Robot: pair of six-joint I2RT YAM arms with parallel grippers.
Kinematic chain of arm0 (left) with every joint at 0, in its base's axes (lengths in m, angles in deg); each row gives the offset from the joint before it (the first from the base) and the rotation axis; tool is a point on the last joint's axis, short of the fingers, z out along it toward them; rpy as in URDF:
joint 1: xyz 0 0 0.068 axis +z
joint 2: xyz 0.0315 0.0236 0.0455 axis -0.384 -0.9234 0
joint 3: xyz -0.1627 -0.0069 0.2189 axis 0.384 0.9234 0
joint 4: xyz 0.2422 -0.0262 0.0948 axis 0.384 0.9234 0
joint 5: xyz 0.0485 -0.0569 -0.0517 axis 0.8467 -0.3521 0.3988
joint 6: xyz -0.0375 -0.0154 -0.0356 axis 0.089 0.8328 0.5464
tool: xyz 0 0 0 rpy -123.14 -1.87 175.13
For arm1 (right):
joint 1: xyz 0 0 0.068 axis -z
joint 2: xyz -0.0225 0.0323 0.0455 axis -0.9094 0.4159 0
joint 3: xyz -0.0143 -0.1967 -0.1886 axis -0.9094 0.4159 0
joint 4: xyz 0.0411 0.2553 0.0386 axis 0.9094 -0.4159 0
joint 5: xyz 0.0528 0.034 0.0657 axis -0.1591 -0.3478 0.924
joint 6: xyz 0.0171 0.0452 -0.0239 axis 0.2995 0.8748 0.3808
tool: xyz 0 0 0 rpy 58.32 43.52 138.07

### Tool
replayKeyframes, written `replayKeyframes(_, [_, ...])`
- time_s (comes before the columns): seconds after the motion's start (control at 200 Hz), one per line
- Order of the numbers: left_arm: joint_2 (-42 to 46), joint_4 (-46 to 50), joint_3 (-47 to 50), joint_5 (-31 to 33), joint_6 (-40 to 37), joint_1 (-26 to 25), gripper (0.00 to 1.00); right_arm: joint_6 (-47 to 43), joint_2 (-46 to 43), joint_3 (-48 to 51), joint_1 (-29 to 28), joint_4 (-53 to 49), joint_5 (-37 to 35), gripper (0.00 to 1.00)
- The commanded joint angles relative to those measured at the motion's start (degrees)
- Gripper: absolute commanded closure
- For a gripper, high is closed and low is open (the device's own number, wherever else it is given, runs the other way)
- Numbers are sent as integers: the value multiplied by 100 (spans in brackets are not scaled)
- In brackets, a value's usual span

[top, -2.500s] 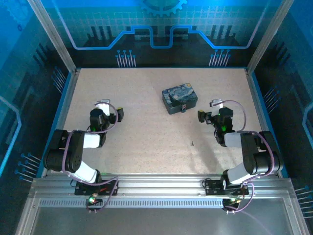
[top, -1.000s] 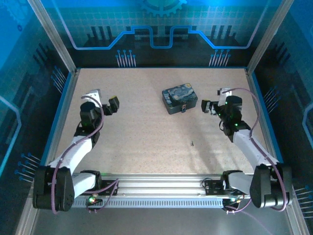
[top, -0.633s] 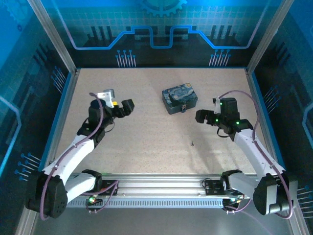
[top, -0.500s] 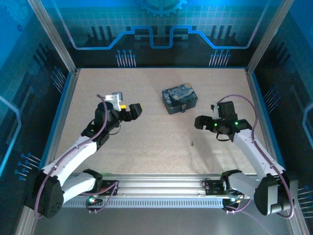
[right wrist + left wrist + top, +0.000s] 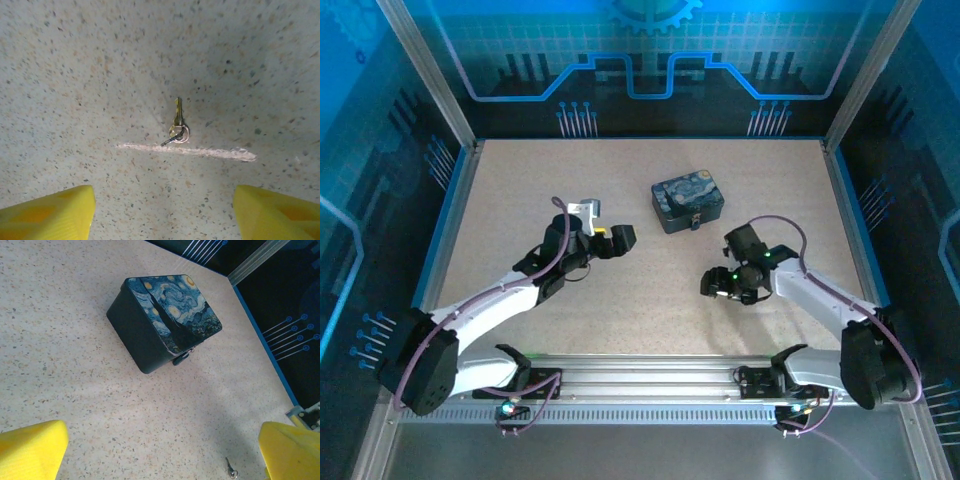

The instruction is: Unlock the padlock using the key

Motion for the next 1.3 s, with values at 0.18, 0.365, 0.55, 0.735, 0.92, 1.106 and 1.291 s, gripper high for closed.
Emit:
replayKeyframes(0.18, [30,-163,-40,23,0,-76,1,470,600,-202,-240,160,-413,39])
replayKeyframes(0.365, [50,-119,-22,39,-22,-74,1,463,939,-307,-251,355,-521,45])
replayKeyframes(0.55, [49,-93,-22,35,-39,-76,1,425,1261,-399,-260,442,-520,57])
replayKeyframes(0.735, [57,-3,-58,21,-61,-76,1,428,1399,-426,-261,422,-567,66])
replayKeyframes(0.92, [52,24,-78,35,-82,-78,1,436,1487,-390,-279,344,-566,70])
replayKeyframes(1.106, [38,47,-110,35,-105,-76,1,432,1487,-330,-303,268,-602,74])
replayKeyframes(1.291, [54,86,-108,44,-135,-75,1,445,1452,-311,-327,228,-585,79])
